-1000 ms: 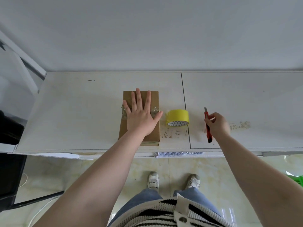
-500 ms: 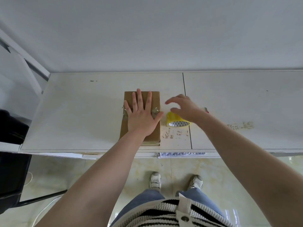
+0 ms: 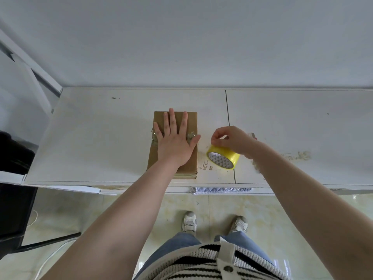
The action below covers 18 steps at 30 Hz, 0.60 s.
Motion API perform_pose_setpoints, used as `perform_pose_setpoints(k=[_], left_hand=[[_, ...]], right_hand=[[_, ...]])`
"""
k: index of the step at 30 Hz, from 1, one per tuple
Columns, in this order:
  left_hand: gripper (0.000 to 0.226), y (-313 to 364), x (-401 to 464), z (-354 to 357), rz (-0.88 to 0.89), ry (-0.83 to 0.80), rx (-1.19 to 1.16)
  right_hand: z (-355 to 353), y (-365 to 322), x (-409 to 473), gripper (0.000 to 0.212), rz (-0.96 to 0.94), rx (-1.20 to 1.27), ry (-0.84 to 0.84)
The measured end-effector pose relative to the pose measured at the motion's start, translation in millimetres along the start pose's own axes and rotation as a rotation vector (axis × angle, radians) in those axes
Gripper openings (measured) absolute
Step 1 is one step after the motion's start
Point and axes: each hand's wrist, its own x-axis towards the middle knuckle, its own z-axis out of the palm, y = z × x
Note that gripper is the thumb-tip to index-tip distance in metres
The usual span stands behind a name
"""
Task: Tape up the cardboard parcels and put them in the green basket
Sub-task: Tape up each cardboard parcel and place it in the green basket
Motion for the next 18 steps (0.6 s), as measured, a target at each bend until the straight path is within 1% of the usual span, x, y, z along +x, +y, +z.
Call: perform_pose_setpoints(k=[2,5,6,8,9,10,11,12,13,14,16,18], left_hand=[[0.079,0.5,0.3,0.6,0.002,-0.002,0.007],[0.078,3.7,-1.5,-2.5,-0.010,-0.014,0.057],[0.077,5.7,-3.1,-5.7,-0.005,0.011,0.083],[0.075,13.0,-8.7,-16.9,0.075,0.140,0.105],[0.071,19.3,-12.1,-21.5,0.156,0.209,0.043],[0.064,27.2,-15.9,-24.6,0.242,0.245,-0.107],[0.057,36.7,-20.0,-28.3,0.295,0.221,-0.329],[0.050,46.1,-24.1,-32.3,0.298,0.145,-0.552],[0.043,54.6,-28.2,-35.5,0.265,0.061,-0.723],[0.036,61.7,-31.1,-38.5,0.215,0.005,-0.831],[0.021,70.0,-33.2,-40.6,0.116,-0.002,-0.942],[0.013,71.8,-33.4,-43.3,0.031,0.013,-1.003]], right_hand=[[-3.6,8.5,-12.3,0.005,0.043,0.014,0.074],[-9.0,21.8,-31.6,0.006,0.094,0.182,0.184],[-9.6,23.7,-37.4,0.006,0.102,0.247,0.226],[-8.9,23.3,-47.3,0.008,0.087,0.362,0.274],[-7.7,22.0,-51.6,0.010,0.065,0.400,0.283],[-6.6,20.6,-55.6,0.014,0.038,0.424,0.288],[-5.1,19.3,-58.8,0.018,0.009,0.442,0.291],[-3.7,18.0,-61.8,0.023,-0.021,0.464,0.289],[-2.0,16.7,-64.1,0.027,-0.047,0.488,0.285],[-0.5,15.5,-65.7,0.029,-0.068,0.510,0.281],[2.6,13.8,-66.6,0.030,-0.088,0.525,0.283],[5.0,12.3,-66.5,0.029,-0.104,0.522,0.295]])
